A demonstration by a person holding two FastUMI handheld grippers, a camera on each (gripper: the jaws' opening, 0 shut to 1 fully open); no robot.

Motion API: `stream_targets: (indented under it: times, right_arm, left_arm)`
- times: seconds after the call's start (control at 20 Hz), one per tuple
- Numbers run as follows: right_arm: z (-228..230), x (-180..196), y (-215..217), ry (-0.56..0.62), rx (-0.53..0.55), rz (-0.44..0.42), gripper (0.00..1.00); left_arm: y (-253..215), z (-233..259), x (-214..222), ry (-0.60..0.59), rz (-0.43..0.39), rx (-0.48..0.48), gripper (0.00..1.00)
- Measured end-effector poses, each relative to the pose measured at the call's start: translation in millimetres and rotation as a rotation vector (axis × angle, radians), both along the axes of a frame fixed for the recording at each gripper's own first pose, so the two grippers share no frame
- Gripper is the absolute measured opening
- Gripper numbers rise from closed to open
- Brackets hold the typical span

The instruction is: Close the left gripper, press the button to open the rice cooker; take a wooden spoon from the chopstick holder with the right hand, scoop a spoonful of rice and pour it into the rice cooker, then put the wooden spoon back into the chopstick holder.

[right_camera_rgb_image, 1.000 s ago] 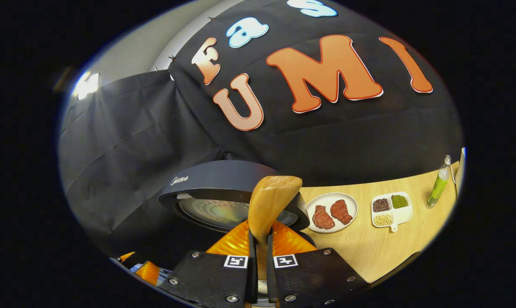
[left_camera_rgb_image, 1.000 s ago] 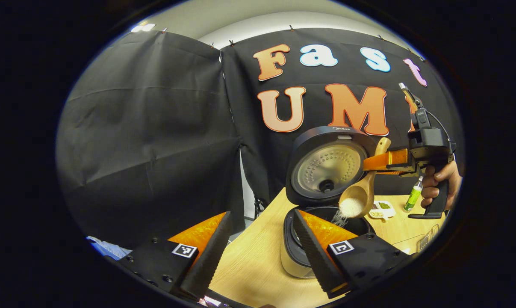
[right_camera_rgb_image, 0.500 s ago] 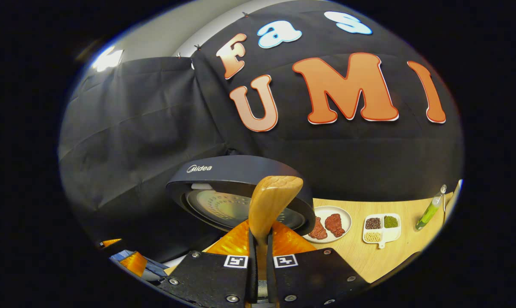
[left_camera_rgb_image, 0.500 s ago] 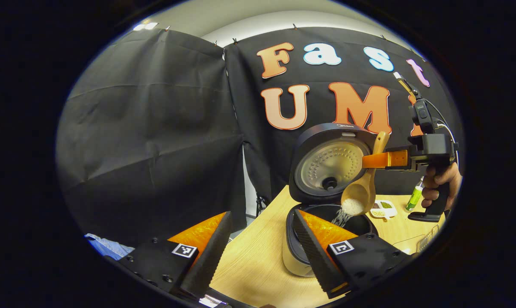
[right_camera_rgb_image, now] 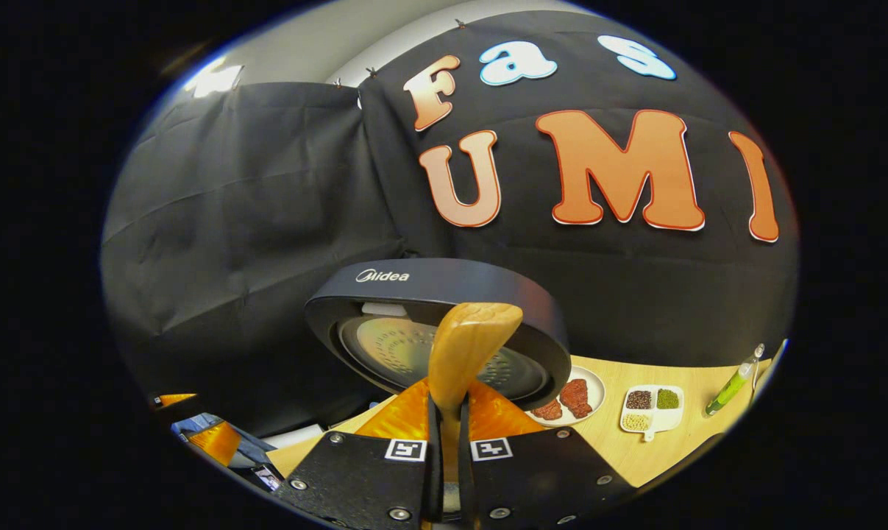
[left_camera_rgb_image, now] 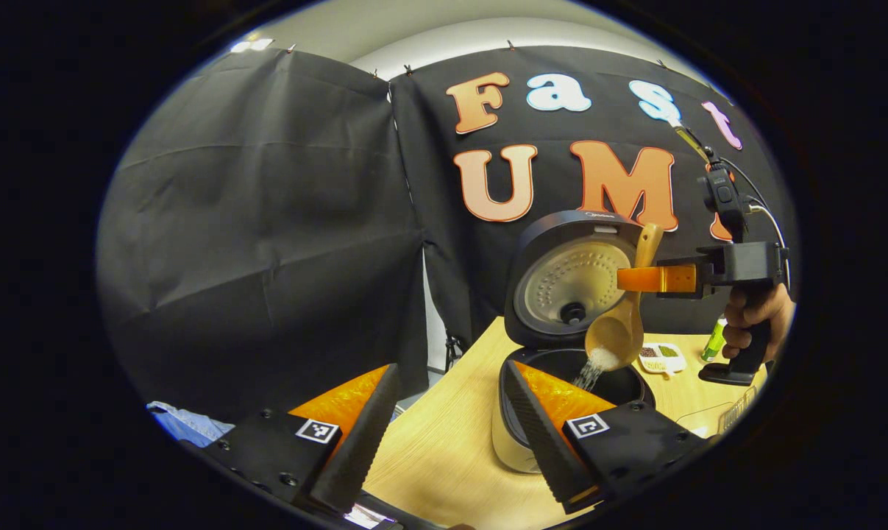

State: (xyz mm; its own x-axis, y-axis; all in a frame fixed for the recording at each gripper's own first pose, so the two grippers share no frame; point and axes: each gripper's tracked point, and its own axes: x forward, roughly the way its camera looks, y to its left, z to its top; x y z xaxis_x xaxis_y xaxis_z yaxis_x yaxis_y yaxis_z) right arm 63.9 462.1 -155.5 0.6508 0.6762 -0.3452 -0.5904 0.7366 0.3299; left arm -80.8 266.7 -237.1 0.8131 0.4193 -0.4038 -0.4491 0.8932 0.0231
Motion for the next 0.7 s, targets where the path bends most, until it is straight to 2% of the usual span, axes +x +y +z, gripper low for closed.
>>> stream_targets:
  times: [0.35, 0.7]
  right_arm:
    - [5.6, -7.9, 12.1, -0.087, -0.052, 0.058, 0.08]
    - [11.5, -29.2, 31.7, -0.308, -0.178, 0.152, 0.08]
  left_arm:
    - [0.9, -2.9, -1.3, -0.002, 0.004, -0.001, 0.96]
    - [4.1, -14.6, -4.0, 0.015, 0.024, -0.011, 0.97]
